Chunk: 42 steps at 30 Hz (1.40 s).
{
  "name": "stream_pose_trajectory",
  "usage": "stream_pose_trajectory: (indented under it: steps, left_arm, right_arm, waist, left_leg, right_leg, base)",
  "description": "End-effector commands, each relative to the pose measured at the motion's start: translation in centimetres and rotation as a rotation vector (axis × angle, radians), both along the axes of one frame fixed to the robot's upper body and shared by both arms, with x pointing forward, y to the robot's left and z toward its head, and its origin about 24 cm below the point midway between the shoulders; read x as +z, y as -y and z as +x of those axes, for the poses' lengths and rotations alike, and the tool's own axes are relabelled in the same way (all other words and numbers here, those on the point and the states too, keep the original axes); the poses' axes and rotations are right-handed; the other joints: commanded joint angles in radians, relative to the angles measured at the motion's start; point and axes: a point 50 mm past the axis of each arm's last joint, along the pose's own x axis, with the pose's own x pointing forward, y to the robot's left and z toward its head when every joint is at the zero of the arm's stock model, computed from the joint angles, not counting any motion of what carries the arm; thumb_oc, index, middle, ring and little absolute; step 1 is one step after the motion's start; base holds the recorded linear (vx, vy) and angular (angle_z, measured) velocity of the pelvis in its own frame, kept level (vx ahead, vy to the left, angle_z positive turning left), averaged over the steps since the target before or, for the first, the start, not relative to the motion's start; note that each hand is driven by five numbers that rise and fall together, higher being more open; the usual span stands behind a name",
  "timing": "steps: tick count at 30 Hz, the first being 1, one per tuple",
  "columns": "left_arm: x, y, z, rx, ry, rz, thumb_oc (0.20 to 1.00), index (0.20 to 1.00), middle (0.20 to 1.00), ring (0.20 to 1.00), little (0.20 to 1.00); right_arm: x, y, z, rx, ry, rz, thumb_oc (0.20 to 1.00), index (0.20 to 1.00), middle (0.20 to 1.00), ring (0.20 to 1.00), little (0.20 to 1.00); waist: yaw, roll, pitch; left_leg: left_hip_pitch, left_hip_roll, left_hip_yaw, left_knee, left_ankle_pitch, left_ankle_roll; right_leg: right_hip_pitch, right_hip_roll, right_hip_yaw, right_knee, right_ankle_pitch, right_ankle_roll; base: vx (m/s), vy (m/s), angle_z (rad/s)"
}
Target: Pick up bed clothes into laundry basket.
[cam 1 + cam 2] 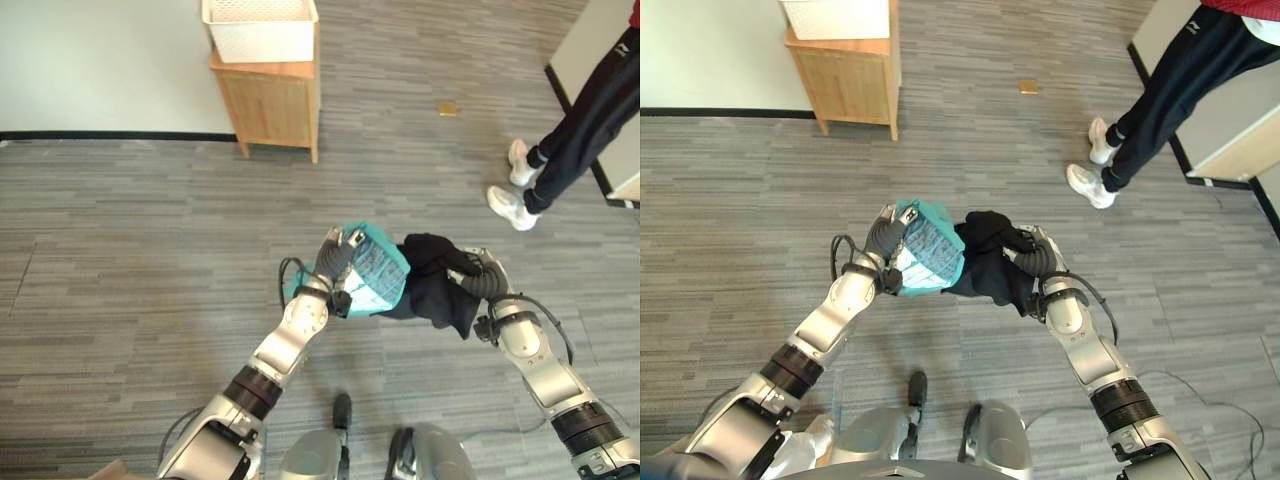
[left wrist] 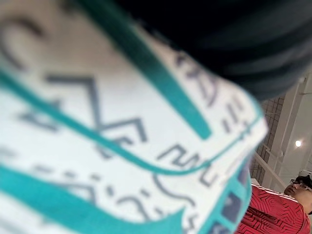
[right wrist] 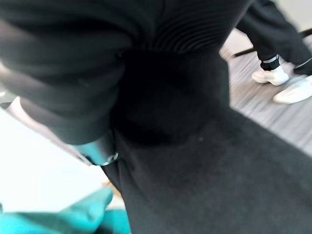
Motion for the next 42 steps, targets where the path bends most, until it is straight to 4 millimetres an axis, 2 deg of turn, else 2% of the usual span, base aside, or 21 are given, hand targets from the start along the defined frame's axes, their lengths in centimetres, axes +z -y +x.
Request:
stream_pose_trajectory:
  steps: [1,4,6,8,10,11,13,16,18,21,24,27,29,31,32,33,35,37,39,40,42]
  left_arm:
    - [2.9,2.4,0.2,-0.065,0.135,-0.047,0.200,0.200,0.200,0.200,0.200]
    - [3.0,1.9,0.6,-0.032,0.146,-0.044,0.200,0.200,0.200,0.200,0.200]
    - [2.7,2.0,0.5,-0.038,0.143,-0.030,0.200,0.200,0.200,0.200,0.200]
    - [2.0,1.8,0.1,-0.029,0.119,-0.051,0.200,0.200,0.200,0.200,0.200]
    - [1.3,1.6,-0.3,-0.035,0.086,-0.082,0.200,0.200,0.200,0.200,0.200]
    - [1.5,1.4,-0.3,-0.035,0.088,-0.090,0.200,0.200,0.200,0.200,0.200]
    - [1.9,1.1,-0.1,-0.017,0.100,-0.085,0.200,0.200,0.200,0.200,0.200]
    - [2.1,0.7,0.2,0.004,0.103,-0.070,0.200,0.200,0.200,0.200,0.200]
    - [1.6,-0.2,0.3,0.042,0.094,-0.044,0.200,0.200,0.200,0.200,0.200]
    - [1.1,-1.0,0.3,0.066,0.092,0.003,0.200,0.200,0.200,0.200,0.200]
    - [1.1,-1.1,0.5,0.073,0.093,0.033,0.200,0.200,0.200,0.200,0.200]
    - [0.7,-1.5,0.5,0.080,0.075,0.045,0.200,0.200,0.200,0.200,0.200]
    - [0.7,-1.2,0.2,0.056,0.075,0.051,0.200,0.200,0.200,0.200,0.200]
    - [0.7,-1.0,0.1,0.043,0.078,0.063,0.200,0.200,0.200,0.200,0.200]
    - [0.7,-1.1,0.1,0.043,0.079,0.063,0.200,0.200,0.200,0.200,0.200]
    - [0.6,-0.8,0.0,0.031,0.078,0.069,0.200,0.200,0.200,0.200,0.200]
    - [1.0,-1.0,0.3,0.054,0.083,0.069,0.200,0.200,0.200,0.200,0.200]
    - [1.6,-1.1,0.7,0.055,0.102,0.069,0.200,0.200,0.200,0.200,0.200]
    - [1.9,-0.8,0.7,0.044,0.111,0.064,0.200,0.200,0.200,0.200,0.200]
    - [1.8,-0.7,0.6,0.040,0.111,0.062,0.200,0.200,0.200,0.200,0.200]
    - [1.9,-0.9,0.6,0.038,0.118,0.061,0.200,0.200,0.200,0.200,0.200]
  right_arm:
    - [4.5,0.7,1.3,-0.009,0.188,-0.020,0.200,0.200,0.200,0.200,0.200]
    - [6.2,1.5,1.5,-0.041,0.251,-0.065,0.200,0.200,0.200,0.200,0.200]
    - [7.4,2.1,1.4,-0.057,0.298,-0.080,0.200,0.200,0.200,0.200,0.200]
    - [8.2,2.3,1.4,-0.049,0.327,-0.086,0.200,0.200,0.200,0.200,0.200]
    - [8.2,2.6,1.1,-0.057,0.331,-0.075,0.200,0.200,0.200,0.200,0.200]
    - [8.3,2.7,0.9,-0.056,0.334,-0.072,0.200,0.200,0.200,0.200,0.200]
    - [8.3,2.4,1.0,-0.049,0.338,-0.068,0.200,0.200,0.200,0.200,0.200]
    - [8.0,2.2,1.1,-0.042,0.319,-0.078,0.200,0.200,0.200,0.200,0.200]
    - [7.5,2.1,1.3,-0.029,0.298,-0.089,0.200,0.200,0.200,0.200,0.200]
    - [7.4,2.3,1.5,-0.026,0.289,-0.124,0.200,0.200,0.200,0.200,0.200]
    - [8.0,2.9,1.7,-0.056,0.311,-0.143,0.200,0.200,0.200,0.200,0.200]
    - [7.6,2.7,1.7,-0.052,0.292,-0.142,0.200,0.200,0.200,0.200,0.200]
    - [6.5,2.3,1.4,-0.044,0.258,-0.119,0.200,0.200,0.200,0.200,0.200]
    - [6.3,2.1,1.5,-0.034,0.247,-0.134,0.200,0.200,0.200,0.200,0.200]
    - [6.3,2.0,1.5,-0.034,0.247,-0.133,0.200,0.200,0.200,0.200,0.200]
    - [6.3,2.0,1.5,-0.029,0.246,-0.145,0.200,0.200,0.200,0.200,0.200]
    - [7.1,1.8,1.6,-0.025,0.270,-0.166,0.200,0.200,0.200,0.200,0.200]
    - [8.6,1.7,2.0,-0.021,0.320,-0.208,0.200,0.200,0.200,0.200,0.200]
    - [10.2,2.1,2.0,-0.032,0.372,-0.244,0.200,0.200,0.200,0.200,0.200]
    - [11.6,2.5,1.9,-0.047,0.420,-0.262,0.200,0.200,0.200,0.200,0.200]
    - [14.0,3.5,1.6,-0.091,0.508,-0.284,0.200,0.200,0.200,0.200,0.200]
  waist:
    - [-0.039,-0.007,-0.028]
    - [-0.068,0.003,-0.038]
    - [-0.084,-0.016,-0.066]
    - [-0.092,0.013,-0.099]
    - [-0.066,-0.001,-0.091]
    - [-0.045,-0.020,-0.079]
    - [-0.004,-0.045,-0.060]
    - [0.043,-0.051,-0.060]
    - [0.076,-0.038,-0.075]
    - [0.111,-0.003,-0.098]
    - [0.136,0.007,-0.105]
    - [0.133,0.002,-0.137]
    - [0.139,-0.042,-0.142]
    - [0.135,-0.063,-0.141]
    - [0.138,-0.061,-0.143]
    - [0.121,-0.052,-0.133]
    - [0.093,-0.009,-0.127]
    - [0.080,-0.012,-0.115]
    - [0.067,-0.018,-0.116]
    - [0.052,-0.029,-0.118]
    - [0.033,-0.036,-0.129]
  left_leg:
    - [0.130,0.131,0.031,-0.019,-0.182,-0.077]
    - [0.238,0.178,-0.009,-0.015,-0.260,-0.103]
    - [0.268,0.184,-0.048,0.043,-0.293,-0.120]
    - [0.234,0.232,-0.054,0.243,-0.224,-0.166]
    - [0.090,0.249,-0.057,0.548,-0.049,-0.170]
    - [0.010,0.228,-0.076,0.703,-0.025,-0.148]
    - [-0.089,0.184,-0.062,0.808,-0.070,-0.128]
    - [-0.197,0.163,-0.005,0.689,-0.106,-0.124]
    - [-0.220,0.125,0.036,0.456,-0.104,-0.099]
    - [-0.217,0.144,0.158,0.161,0.040,-0.102]
    - [-0.266,0.168,0.331,0.066,0.100,-0.108]
    - [-0.223,0.153,0.356,0.023,0.100,-0.071]
    - [-0.180,0.129,0.399,0.029,0.072,-0.027]
    - [-0.119,0.108,0.395,0.018,0.029,0.000]
    - [-0.124,0.113,0.397,0.020,0.032,0.000]
    - [-0.063,0.120,0.365,0.009,0.005,0.001]
    - [-0.002,0.160,0.340,-0.009,-0.022,-0.004]
    - [0.036,0.154,0.294,-0.013,-0.050,-0.020]
    - [0.055,0.149,0.252,-0.013,-0.066,-0.039]
    - [0.076,0.149,0.221,-0.012,-0.090,-0.059]
    - [0.099,0.168,0.177,-0.017,-0.103,-0.085]
  right_leg:
    - [0.043,-0.026,-0.001,-0.308,0.216,0.047]
    - [-0.015,-0.076,-0.021,-0.366,0.280,0.081]
    - [0.017,-0.087,0.002,-0.363,0.322,0.071]
    - [0.079,-0.051,-0.010,-0.362,0.314,0.045]
    - [0.175,-0.027,-0.028,-0.376,0.287,-0.011]
    - [0.232,-0.016,-0.024,-0.395,0.271,-0.034]
    - [0.304,-0.003,-0.010,-0.411,0.229,-0.052]
    - [0.378,0.018,0.017,-0.420,0.177,-0.054]
    - [0.419,0.054,0.050,-0.423,0.135,-0.052]
    - [0.490,0.104,0.056,-0.423,0.067,-0.051]
    - [0.558,0.125,0.023,-0.423,0.018,-0.047]
    - [0.592,0.141,0.030,-0.412,0.003,-0.042]
    - [0.566,0.138,0.027,-0.219,0.032,0.011]
    - [0.491,0.085,-0.002,-0.032,0.122,0.120]
    - [0.487,0.088,0.000,-0.034,0.126,0.118]
    - [0.406,0.059,-0.030,0.143,0.219,0.133]
    - [0.289,0.006,-0.060,0.258,0.237,0.133]
    - [0.239,-0.071,-0.087,0.188,0.192,0.107]
    - [0.225,-0.075,-0.065,0.052,0.162,0.073]
    - [0.228,-0.073,-0.030,-0.099,0.139,0.059]
    - [0.207,-0.077,0.025,-0.272,0.181,0.061]
  base:
    - [0.62,-0.238,0.88]
    - [0.54,-0.222,0.51]
    - [0.50,-0.296,0.55]
    - [0.47,-0.311,0.98]
    - [0.35,-0.393,0.68]
    - [0.36,-0.442,0.07]
    - [0.38,-0.364,-0.15]
    - [0.47,-0.141,-0.45]
    - [0.58,-0.018,-0.63]
    - [0.58,0.006,-0.90]
    - [0.50,-0.001,-0.25]
    - [0.49,0.028,0.00]
    - [0.47,0.020,0.15]
    - [0.36,0.018,-0.06]
    - [0.36,-0.027,-0.12]
    - [0.34,-0.008,0.06]
    - [0.43,-0.001,0.42]
    - [0.40,-0.119,0.71]
    - [0.35,-0.227,0.83]
    - [0.33,-0.281,1.03]
    - [0.39,-0.344,0.96]
